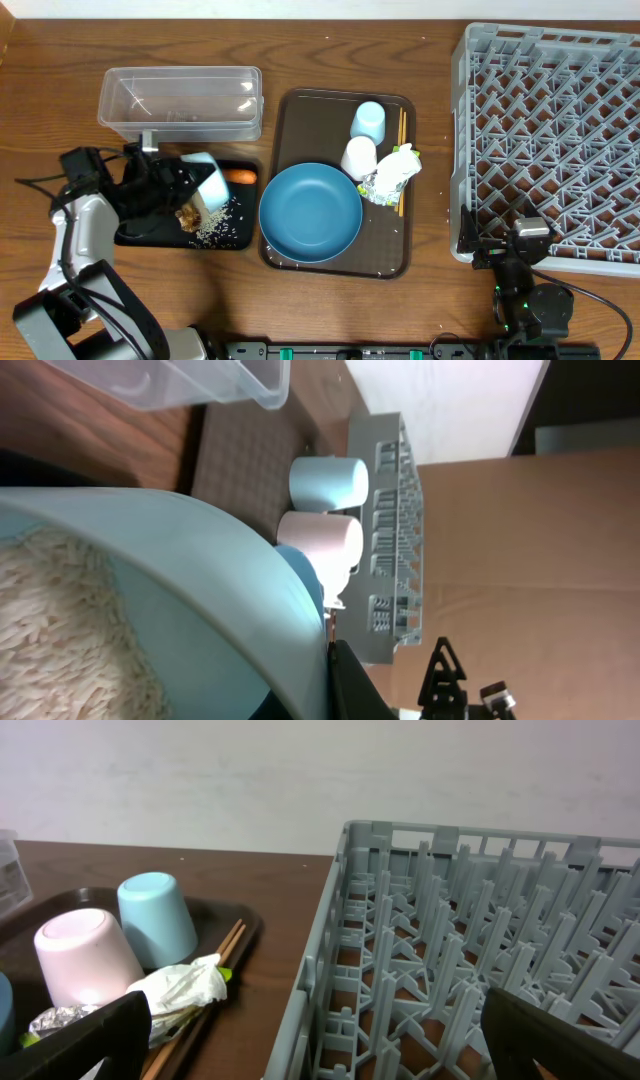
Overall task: Sort waste into correct bins and load items into the dishwasher rack
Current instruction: 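Tilt the rice bowl with the left gripper to pour rice onto the black tray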
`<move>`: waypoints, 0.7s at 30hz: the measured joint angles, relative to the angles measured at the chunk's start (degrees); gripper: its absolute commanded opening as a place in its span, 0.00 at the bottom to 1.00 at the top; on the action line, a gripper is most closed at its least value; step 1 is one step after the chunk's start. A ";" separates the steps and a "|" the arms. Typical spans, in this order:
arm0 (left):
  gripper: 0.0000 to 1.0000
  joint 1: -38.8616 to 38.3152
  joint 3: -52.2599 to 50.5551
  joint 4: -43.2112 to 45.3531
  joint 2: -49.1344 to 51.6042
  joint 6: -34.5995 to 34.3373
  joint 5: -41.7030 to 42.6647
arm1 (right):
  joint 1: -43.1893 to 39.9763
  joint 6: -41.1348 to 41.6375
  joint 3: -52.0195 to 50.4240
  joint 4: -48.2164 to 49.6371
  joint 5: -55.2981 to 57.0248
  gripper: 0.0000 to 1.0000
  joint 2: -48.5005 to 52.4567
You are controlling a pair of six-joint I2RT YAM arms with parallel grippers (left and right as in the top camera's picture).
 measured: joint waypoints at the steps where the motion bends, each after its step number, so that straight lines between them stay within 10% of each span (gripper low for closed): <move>1: 0.06 0.57 0.00 -0.11 0.00 -0.13 0.24 | 0.00 0.00 0.00 0.00 0.00 0.99 0.00; 21: 0.06 3.28 -0.04 0.00 1.49 -6.49 8.76 | 0.00 0.00 0.00 0.00 0.00 0.99 0.00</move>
